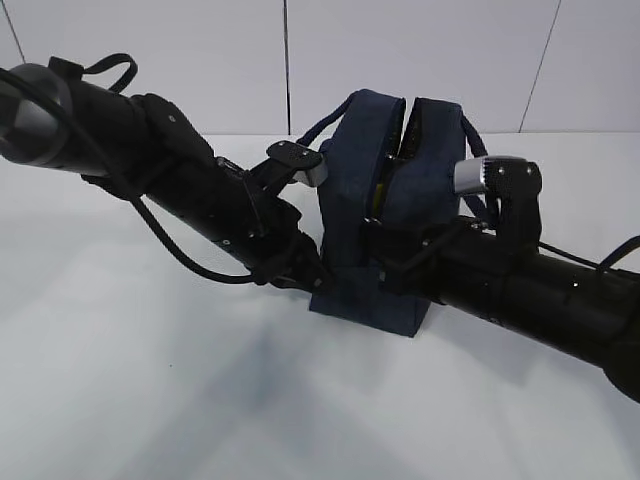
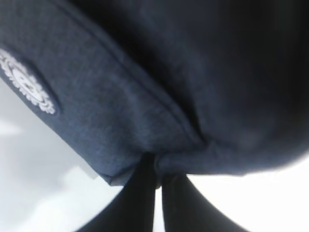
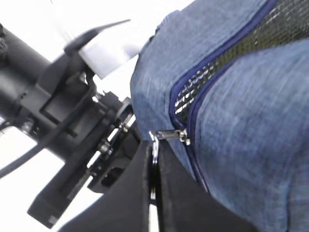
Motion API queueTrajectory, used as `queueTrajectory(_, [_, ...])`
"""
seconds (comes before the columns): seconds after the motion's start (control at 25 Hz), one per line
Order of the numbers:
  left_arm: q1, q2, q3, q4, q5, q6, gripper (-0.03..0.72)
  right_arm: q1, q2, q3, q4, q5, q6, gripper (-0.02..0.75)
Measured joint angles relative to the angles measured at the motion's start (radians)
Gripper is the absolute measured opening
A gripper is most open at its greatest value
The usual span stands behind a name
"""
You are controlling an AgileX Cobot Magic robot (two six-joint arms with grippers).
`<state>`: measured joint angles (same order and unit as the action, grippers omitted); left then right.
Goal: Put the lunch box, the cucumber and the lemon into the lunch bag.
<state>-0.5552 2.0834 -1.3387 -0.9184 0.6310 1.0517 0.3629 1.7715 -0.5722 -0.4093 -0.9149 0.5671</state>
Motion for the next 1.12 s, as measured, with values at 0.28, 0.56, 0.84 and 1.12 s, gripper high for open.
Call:
queueTrajectory(0.28, [0.0, 0.0, 0.013, -0.003, -0.007, 0.002, -0.011, 0.0, -0.042, 0.0, 0.0, 0.021, 0.0, 0.017])
queueTrajectory(0.56, [0.008, 0.0, 0.015, -0.006, -0.007, 0.002, -0.011, 0.0, -0.1, 0.0, 0.007, 0.034, 0.002, 0.018])
queueTrajectory(0.84, [0.008, 0.0, 0.016, -0.006, -0.007, 0.002, -0.011, 0.0, -0.107, -0.073, 0.017, 0.103, 0.002, 0.018])
queueTrajectory(1.12, [0.01, 0.0, 0.016, -0.006, -0.007, 0.002, -0.011, 0.0, -0.107, -0.161, 0.02, 0.238, -0.029, 0.018])
